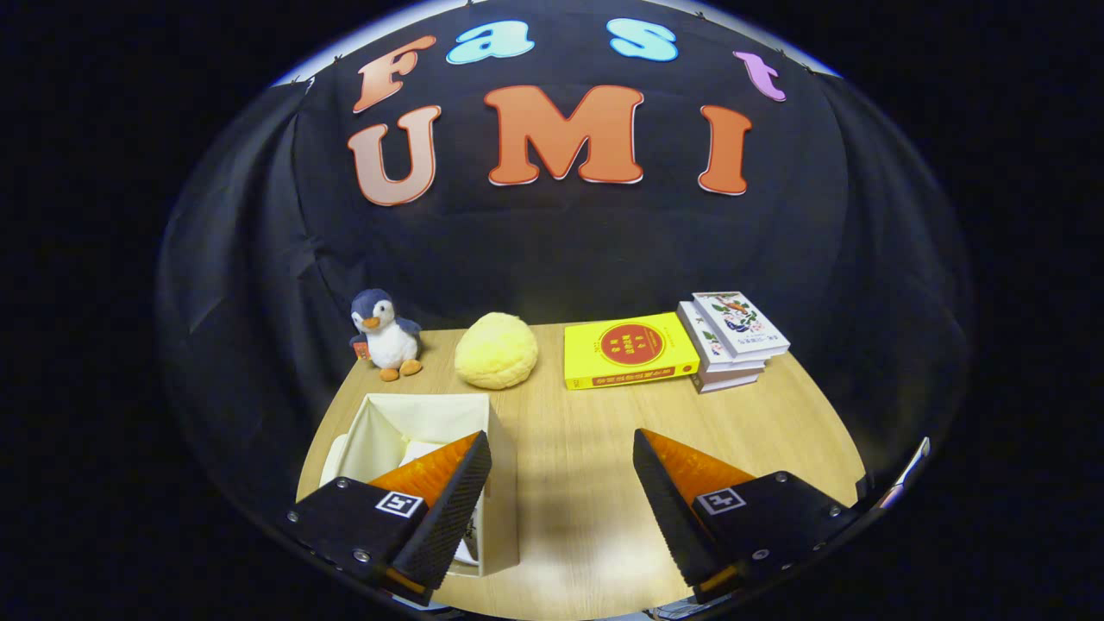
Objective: Open the storage box then place both shoes into the box .Put the left shoe in first, then the right shoe, with the right side of both shoes facing outward in a uniform manner.
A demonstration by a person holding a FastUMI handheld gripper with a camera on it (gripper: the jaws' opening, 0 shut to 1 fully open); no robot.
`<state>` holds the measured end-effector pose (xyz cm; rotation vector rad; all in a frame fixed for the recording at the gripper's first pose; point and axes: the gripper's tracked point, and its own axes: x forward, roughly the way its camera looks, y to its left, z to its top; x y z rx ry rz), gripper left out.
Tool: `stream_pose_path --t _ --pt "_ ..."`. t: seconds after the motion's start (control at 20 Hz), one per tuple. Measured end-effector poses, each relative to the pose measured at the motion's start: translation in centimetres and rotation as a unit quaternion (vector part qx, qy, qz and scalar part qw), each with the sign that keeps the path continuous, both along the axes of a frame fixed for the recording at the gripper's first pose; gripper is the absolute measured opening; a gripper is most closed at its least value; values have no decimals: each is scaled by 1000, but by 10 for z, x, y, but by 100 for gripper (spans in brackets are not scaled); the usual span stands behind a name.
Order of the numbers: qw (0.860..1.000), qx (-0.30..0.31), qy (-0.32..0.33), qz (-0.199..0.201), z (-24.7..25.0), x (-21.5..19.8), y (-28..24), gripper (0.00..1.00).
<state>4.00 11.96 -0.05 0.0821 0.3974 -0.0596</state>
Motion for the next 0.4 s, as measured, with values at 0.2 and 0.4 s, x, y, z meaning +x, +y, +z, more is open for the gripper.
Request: stream_pose_path --t 0.2,0.4 --pt "1000 -7 -26 1 25 -8 -46 99" --pt "999 4 -51 5 46 -16 -83 99"
